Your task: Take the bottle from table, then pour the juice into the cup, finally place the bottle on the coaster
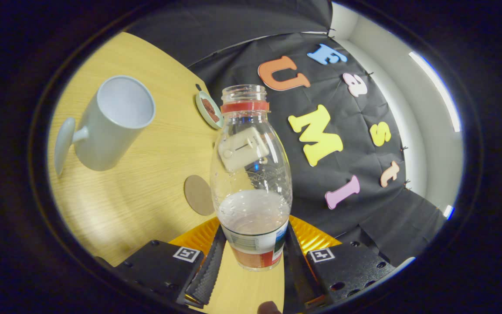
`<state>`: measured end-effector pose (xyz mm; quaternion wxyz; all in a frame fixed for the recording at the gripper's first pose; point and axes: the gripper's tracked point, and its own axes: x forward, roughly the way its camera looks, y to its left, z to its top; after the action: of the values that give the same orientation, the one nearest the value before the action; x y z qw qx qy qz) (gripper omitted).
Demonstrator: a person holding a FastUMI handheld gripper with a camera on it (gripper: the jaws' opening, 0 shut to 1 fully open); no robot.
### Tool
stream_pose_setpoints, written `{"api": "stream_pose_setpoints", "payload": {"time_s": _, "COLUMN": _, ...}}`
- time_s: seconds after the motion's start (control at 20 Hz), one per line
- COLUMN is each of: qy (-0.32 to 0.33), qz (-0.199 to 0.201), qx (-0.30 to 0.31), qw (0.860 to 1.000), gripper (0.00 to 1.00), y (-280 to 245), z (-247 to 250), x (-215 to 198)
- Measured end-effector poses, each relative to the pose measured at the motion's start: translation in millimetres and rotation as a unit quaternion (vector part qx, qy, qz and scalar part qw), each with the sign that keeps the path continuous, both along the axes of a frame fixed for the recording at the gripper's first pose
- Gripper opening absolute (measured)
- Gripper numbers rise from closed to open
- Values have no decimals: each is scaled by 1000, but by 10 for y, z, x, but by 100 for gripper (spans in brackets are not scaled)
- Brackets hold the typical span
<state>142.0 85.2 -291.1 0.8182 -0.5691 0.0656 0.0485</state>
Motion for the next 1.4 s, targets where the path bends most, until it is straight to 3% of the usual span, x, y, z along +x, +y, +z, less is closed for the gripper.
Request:
{"api": "stream_pose_setpoints", "payload": {"time_s": 0.7, "qy": -30, "qz": 39, "qx": -155, "qw": 987, "gripper": 76, "y": 204, "z": 34, "x": -40}}
{"api": "stream_pose_setpoints", "payload": {"time_s": 1.4, "qy": -49, "qz": 58, "qx": -250, "qw": 965, "gripper": 76, "y": 283, "z": 204, "x": -77}}
